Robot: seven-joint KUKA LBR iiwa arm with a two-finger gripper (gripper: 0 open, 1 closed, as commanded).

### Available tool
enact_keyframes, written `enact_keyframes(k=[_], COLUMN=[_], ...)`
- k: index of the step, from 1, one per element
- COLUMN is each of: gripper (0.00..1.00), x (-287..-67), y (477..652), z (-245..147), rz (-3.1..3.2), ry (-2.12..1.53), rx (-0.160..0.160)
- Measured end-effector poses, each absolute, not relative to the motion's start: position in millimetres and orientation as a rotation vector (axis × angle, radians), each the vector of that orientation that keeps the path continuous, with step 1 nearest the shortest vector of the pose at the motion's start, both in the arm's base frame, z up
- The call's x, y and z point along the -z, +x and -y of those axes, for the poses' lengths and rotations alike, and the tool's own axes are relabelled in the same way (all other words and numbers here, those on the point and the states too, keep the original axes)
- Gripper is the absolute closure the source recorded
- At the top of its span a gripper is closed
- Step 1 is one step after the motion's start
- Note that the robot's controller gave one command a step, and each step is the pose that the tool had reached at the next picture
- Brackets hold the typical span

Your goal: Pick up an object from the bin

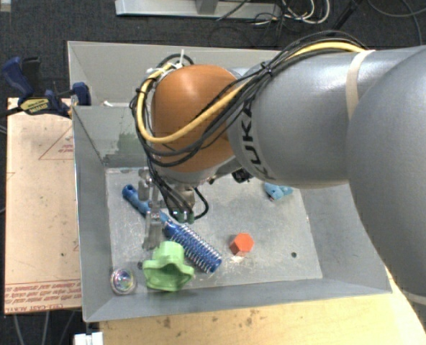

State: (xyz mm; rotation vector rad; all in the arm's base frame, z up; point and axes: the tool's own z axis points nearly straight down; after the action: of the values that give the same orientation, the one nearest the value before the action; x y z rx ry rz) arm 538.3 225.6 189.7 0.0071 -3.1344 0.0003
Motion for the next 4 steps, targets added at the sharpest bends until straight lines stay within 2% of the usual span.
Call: enact_keyframes(k=[1, 2, 3, 4], gripper=[0.00, 1.00, 1.00, 1.00], x=[-106.6, -109.1, -127.0, -155.1], y=[558.7, 558.9, 504.6, 533.0], z=[-169.3, -171.5, -242.7, -234.8], rz=[3.129, 3.132, 3.098, 3.128], ry=[-0.245, -0.242, -0.506, 0.337], rx=[-0.002, 0.002, 0.004, 0.002])
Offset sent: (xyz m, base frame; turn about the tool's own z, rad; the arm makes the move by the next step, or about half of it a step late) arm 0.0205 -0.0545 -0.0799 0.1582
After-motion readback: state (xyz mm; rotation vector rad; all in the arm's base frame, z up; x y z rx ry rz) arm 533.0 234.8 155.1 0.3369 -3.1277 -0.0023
